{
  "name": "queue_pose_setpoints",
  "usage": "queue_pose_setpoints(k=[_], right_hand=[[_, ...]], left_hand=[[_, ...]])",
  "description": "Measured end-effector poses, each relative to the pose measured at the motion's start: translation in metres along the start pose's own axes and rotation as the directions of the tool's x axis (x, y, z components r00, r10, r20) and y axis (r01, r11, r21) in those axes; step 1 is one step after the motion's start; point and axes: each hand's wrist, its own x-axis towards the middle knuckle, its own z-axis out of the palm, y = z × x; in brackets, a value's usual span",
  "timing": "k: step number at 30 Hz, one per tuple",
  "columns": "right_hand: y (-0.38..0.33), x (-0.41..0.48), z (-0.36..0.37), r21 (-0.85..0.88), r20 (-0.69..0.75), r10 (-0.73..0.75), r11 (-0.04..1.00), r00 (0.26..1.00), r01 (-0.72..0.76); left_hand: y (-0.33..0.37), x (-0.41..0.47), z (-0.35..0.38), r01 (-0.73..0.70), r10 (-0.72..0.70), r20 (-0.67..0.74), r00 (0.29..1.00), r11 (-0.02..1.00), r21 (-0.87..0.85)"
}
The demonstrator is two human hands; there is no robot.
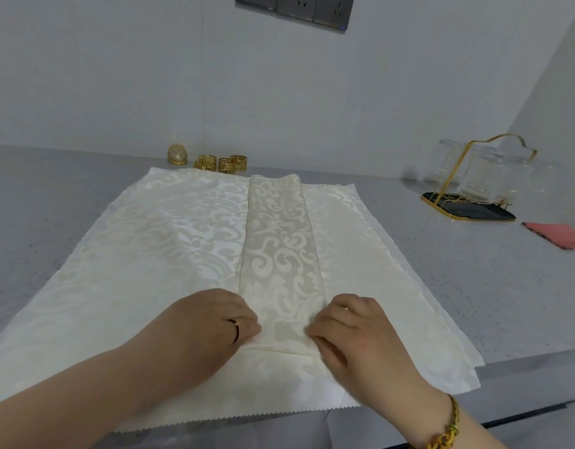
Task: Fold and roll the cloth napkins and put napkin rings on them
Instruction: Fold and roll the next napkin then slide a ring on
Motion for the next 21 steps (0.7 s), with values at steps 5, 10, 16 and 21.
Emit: queue_pose_setpoints(k=[5,10,16,21], right_hand=[[0.012,-0.011,-0.007,0.175,0.097,0.02,0.984,0.995,-0.037],[0.016,0.003,-0.012,0.336,0.222,0.288,0.875,0.932,-0.35],[0.022,0.027,-0.009,0.503,0.325,0.504,0.625,0.8,-0.597],[0.018,0.029,0.003,0.439,0.271,0.553,0.657,0.788,-0.613]], left_hand=[[-0.012,-0.006,-0.003,0.099,-0.094,0.054,0.994,0.991,-0.091],[-0.01,0.013,-0.013,0.389,-0.348,0.178,0.92,0.863,-0.324],[-0.02,0.028,0.0,0.577,-0.552,0.244,0.798,0.583,-0.572],[-0.023,0.027,0.008,0.593,-0.611,0.228,0.758,0.502,-0.629]])
